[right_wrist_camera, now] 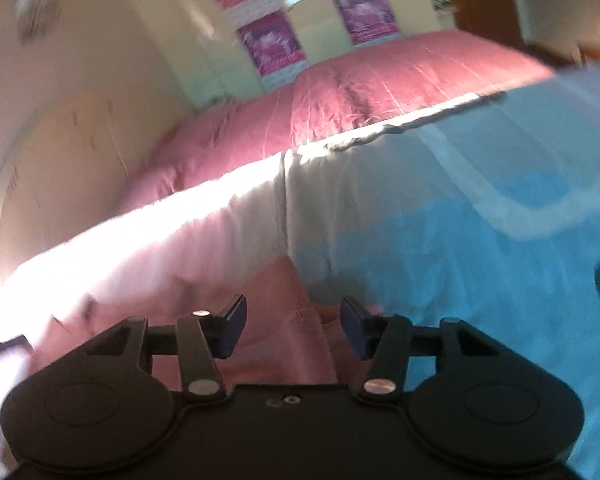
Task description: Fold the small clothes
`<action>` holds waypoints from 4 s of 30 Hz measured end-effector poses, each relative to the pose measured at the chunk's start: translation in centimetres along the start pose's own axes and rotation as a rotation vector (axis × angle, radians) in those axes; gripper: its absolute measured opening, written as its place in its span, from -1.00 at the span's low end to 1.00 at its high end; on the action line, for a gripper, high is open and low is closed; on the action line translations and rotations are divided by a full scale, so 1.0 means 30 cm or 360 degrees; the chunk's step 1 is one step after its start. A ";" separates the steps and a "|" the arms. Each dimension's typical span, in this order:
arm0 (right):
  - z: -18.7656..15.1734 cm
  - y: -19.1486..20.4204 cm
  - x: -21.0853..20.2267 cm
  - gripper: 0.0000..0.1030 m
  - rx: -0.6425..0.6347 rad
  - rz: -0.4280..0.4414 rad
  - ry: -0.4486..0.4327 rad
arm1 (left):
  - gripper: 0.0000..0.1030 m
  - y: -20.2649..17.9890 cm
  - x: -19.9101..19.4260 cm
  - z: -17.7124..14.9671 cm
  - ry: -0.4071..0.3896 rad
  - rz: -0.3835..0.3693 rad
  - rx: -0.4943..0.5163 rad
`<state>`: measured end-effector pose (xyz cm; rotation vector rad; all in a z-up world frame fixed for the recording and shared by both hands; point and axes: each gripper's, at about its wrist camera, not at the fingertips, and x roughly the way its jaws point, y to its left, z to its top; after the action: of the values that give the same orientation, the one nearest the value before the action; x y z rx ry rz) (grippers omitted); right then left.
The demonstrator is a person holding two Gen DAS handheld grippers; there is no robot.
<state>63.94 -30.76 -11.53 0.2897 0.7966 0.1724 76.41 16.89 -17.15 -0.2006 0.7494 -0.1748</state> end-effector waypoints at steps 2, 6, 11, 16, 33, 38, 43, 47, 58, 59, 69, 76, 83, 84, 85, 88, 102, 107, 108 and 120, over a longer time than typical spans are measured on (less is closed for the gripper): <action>0.001 0.039 0.055 -0.11 -0.0193 -0.0117 0.0072 | -0.07 -0.051 0.037 -0.008 0.0073 0.0058 0.0191; -0.015 0.107 0.045 -0.82 -0.0473 -0.0188 0.0034 | -0.79 -0.103 -0.033 -0.038 -0.0192 0.0079 0.0277; -0.024 0.151 -0.031 -0.83 -0.0595 -0.0251 -0.0264 | -0.79 -0.067 -0.057 -0.053 -0.0326 0.0159 0.0065; -0.022 0.125 0.003 -0.83 -0.0542 -0.0252 -0.0205 | -0.79 -0.084 -0.038 -0.047 -0.0264 0.0221 0.0113; -0.149 0.525 0.105 -0.21 -0.0619 0.0107 0.0027 | 0.19 -0.520 0.059 -0.079 -0.0065 -0.0079 0.0398; -0.167 0.546 0.158 -0.27 -0.0678 0.0063 0.0066 | 0.35 -0.448 0.091 -0.096 -0.0052 0.0094 0.0417; -0.081 0.239 0.081 -0.44 -0.0478 -0.0503 -0.0068 | 0.48 -0.212 -0.011 -0.118 -0.0090 0.0285 0.0315; -0.049 0.222 -0.011 -0.29 -0.0478 -0.0447 -0.0123 | 0.48 -0.302 -0.068 -0.114 -0.0162 0.0285 0.0369; -0.303 0.559 0.028 -0.17 -0.0764 -0.0103 0.0048 | 0.61 -0.577 -0.027 -0.240 -0.0046 0.0042 0.0400; -0.296 0.561 0.018 -0.18 -0.0744 -0.0112 0.0065 | 0.61 -0.569 -0.057 -0.232 -0.0070 0.0071 0.0395; -0.266 0.222 -0.134 -0.10 -0.0460 -0.0363 0.0030 | 0.61 -0.256 -0.261 -0.324 -0.0096 0.0316 0.0273; -0.382 0.549 -0.210 -0.25 -0.0663 -0.0107 -0.0084 | 0.61 -0.503 -0.291 -0.391 -0.0148 0.0159 0.0368; -0.573 0.649 -0.171 -0.07 -0.0866 -0.0223 0.0006 | 0.62 -0.575 -0.313 -0.493 -0.0045 0.0214 0.0326; -0.580 0.640 -0.195 -0.08 -0.0841 -0.0207 0.0007 | 0.62 -0.572 -0.333 -0.528 -0.0059 0.0235 0.0376; -0.588 0.633 -0.213 -0.08 -0.0829 -0.0194 0.0020 | 0.62 -0.568 -0.347 -0.549 -0.0073 0.0238 0.0405; -0.589 0.610 -0.211 -0.05 -0.0848 -0.0184 0.0027 | 0.62 -0.533 -0.400 -0.564 -0.0113 0.0241 0.0404; -0.497 0.261 -0.424 -0.46 -0.0395 -0.0406 -0.0084 | 0.62 -0.317 -0.545 -0.567 -0.0174 0.0461 0.0197; -0.523 0.209 -0.381 -0.45 -0.0364 -0.0488 0.0033 | 0.62 -0.302 -0.531 -0.579 -0.0101 0.0519 0.0145; -0.513 0.216 -0.397 -0.45 -0.0360 -0.0505 0.0032 | 0.62 -0.320 -0.542 -0.571 -0.0129 0.0510 0.0129; -0.565 0.319 -0.393 -0.34 -0.0481 -0.0348 0.0020 | 0.62 -0.496 -0.436 -0.572 -0.0062 0.0397 0.0264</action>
<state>43.15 -21.55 -11.73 -0.0839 0.7966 0.0868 53.90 3.47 -17.21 0.0474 0.7106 0.0044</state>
